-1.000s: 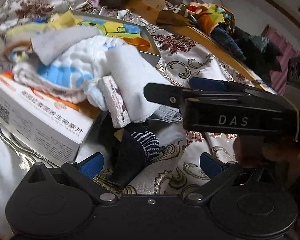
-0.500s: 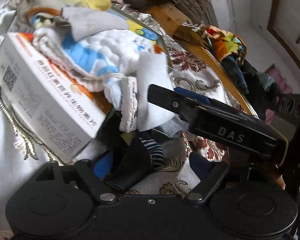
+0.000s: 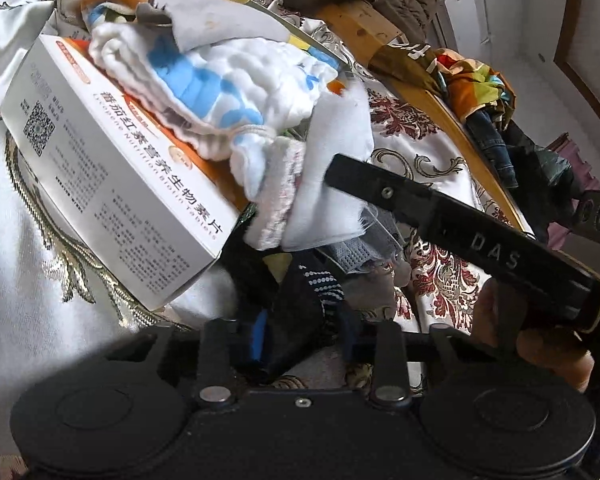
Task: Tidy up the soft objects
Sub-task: 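Grasp the black-and-white striped sock with the left tool while the right tool grasps a white cloth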
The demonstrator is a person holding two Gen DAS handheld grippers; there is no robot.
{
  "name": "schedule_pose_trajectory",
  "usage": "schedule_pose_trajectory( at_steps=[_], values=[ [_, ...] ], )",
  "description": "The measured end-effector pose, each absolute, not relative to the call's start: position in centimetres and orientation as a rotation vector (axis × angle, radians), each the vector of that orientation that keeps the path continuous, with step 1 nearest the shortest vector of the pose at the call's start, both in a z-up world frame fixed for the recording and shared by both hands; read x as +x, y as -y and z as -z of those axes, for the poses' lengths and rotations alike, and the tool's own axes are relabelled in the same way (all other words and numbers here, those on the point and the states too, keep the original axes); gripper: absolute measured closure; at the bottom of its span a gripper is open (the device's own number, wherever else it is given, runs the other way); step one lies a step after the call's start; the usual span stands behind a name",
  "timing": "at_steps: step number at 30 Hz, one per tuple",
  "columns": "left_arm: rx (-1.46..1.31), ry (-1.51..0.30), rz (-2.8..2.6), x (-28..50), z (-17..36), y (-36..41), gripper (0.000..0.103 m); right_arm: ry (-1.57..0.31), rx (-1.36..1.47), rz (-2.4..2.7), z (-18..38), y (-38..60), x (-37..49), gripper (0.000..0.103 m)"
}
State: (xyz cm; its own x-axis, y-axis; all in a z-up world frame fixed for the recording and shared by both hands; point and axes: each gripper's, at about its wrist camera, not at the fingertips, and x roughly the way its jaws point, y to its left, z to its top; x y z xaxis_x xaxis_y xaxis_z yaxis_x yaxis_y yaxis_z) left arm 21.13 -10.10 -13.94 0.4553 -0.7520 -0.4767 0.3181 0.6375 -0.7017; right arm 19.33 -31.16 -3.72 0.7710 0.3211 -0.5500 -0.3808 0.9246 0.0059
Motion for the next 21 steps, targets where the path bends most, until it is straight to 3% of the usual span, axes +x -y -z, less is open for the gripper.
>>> schedule_pose_trajectory(
  at_steps=[4,13,21],
  values=[
    [-0.559,-0.865,0.708,21.1,13.9,10.3,0.078,-0.578,-0.127,-0.379,3.8,30.8,19.3,0.079],
    [-0.547,-0.865,0.706,21.1,13.8,10.6,0.083,-0.525,-0.125,-0.417,3.4,30.3,18.8,0.052],
    [-0.536,-0.861,0.694,21.0,13.7,10.9,0.096,-0.55,-0.15,-0.444,4.0,29.3,19.1,0.048]
  ],
)
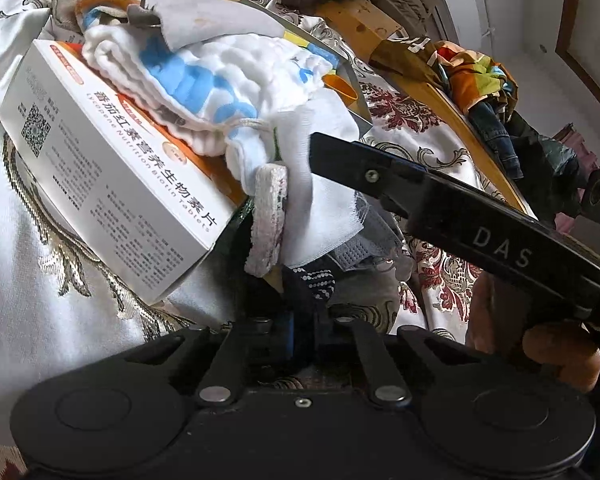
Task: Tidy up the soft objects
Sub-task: 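Grasp the black-and-white striped sock with the left tool while the right tool grasps a white cloth, then lift and carry the sock and white cloth over the painted tray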
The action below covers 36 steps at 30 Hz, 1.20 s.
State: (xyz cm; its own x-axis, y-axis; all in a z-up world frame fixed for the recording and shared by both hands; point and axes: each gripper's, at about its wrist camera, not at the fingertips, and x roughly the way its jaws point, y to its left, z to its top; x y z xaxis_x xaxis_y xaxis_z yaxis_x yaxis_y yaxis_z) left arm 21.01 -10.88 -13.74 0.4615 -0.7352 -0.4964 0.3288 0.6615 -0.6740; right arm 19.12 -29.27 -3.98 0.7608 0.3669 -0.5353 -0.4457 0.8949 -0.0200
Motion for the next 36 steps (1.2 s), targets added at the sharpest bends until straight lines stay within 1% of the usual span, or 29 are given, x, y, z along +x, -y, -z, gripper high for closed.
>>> schedule_pose_trajectory(
  at_steps=[1,3,4,5,6,7,8,14,20,28,36],
  values=[
    [-0.533,-0.86,0.692,21.0,13.7,10.9,0.096,-0.551,-0.157,-0.445,4.1,29.1,19.1,0.048],
    [-0.527,-0.859,0.688,20.9,13.6,11.1,0.096,-0.56,-0.179,-0.433,4.3,28.7,19.1,0.059],
    [-0.524,-0.857,0.687,20.9,13.6,11.1,0.096,-0.567,-0.189,-0.428,4.4,28.6,19.1,0.08],
    [-0.52,-0.856,0.684,20.8,13.6,11.2,0.096,-0.575,-0.191,-0.43,4.5,28.5,19.1,0.09],
    [-0.515,-0.854,0.682,20.7,13.5,11.3,0.096,-0.577,-0.191,-0.431,4.6,28.5,19.1,0.091],
    [-0.508,-0.852,0.677,20.7,13.5,11.3,0.096,-0.571,-0.198,-0.434,4.6,28.4,19.0,0.095],
    [-0.497,-0.849,0.67,20.6,13.3,11.6,0.097,-0.562,-0.207,-0.439,4.6,28.2,18.8,0.098],
    [-0.448,-0.821,0.652,19.6,11.9,11.5,0.099,-0.5,-0.198,-0.422,3.6,28.5,17.7,0.1],
    [-0.373,-0.755,0.635,18.1,9.4,10.4,0.099,-0.415,-0.129,-0.379,1.9,30.0,16.7,0.1],
    [-0.255,-0.713,0.634,15.9,6.5,8.9,0.099,-0.335,-0.079,-0.34,0.6,31.4,15.8,0.1],
    [-0.225,-0.623,0.623,16.1,1.5,7.5,0.099,-0.285,-0.047,-0.32,-0.2,32.1,15.3,0.1]
  ],
)
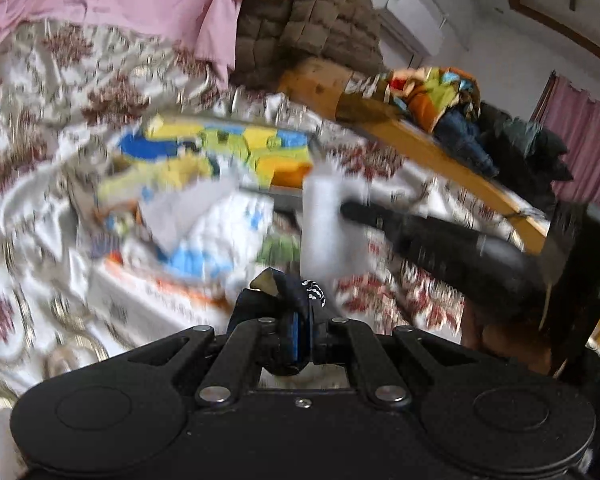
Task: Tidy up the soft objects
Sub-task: 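Lift and carry the sock and white cloth over the painted tray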
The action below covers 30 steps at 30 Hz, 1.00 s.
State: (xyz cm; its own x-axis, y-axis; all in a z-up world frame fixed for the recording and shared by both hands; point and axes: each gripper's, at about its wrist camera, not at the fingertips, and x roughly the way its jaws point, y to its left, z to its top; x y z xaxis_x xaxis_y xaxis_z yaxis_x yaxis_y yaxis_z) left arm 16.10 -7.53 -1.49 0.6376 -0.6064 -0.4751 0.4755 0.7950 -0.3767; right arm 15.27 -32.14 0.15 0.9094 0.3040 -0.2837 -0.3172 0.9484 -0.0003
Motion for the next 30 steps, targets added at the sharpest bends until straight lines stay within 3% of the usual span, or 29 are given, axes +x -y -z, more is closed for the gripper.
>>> schedule_pose_trajectory(
  at_steps=[16,30],
  values=[
    [-0.263,-0.466,0.615,23.5,-6.5,7.9,0.099,-0.148,0.077,-0.289,-2.6,33.5,18.8,0.1],
    [-0.273,-0.47,0.514,36.3,-6.2,12.8,0.098,-0.187,0.205,-0.237,-1.2,35.6,30.3,0.1]
  ],
)
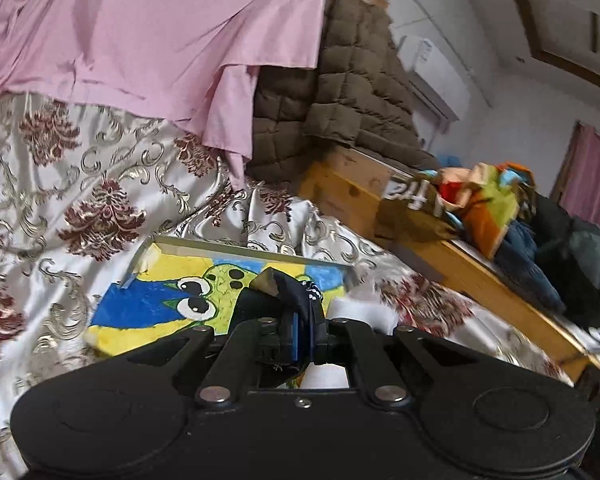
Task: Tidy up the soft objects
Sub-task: 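Lift and carry the sock and white cloth over the painted tray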
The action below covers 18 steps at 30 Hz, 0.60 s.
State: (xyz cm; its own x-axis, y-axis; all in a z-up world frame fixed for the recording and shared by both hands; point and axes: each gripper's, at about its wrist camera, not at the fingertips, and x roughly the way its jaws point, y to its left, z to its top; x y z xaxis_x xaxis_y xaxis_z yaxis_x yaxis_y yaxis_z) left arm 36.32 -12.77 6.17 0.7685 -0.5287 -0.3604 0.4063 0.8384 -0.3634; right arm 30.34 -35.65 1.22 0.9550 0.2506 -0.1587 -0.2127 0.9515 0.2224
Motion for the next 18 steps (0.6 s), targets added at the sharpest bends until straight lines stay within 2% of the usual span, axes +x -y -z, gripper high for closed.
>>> schedule_pose_trajectory(
  at_steps=[15,18],
  values=[
    [-0.339,-0.574,0.414,45.6,-1.4,17.4,0.098,-0.3,0.357,-0.12,1.9,39.7,36.0,0.1],
    [-0.347,-0.632,0.391,46.3,0.1,17.8,0.097,-0.334,0.372,-0.102,2.4,40.2,36.6,0.096]
  ],
)
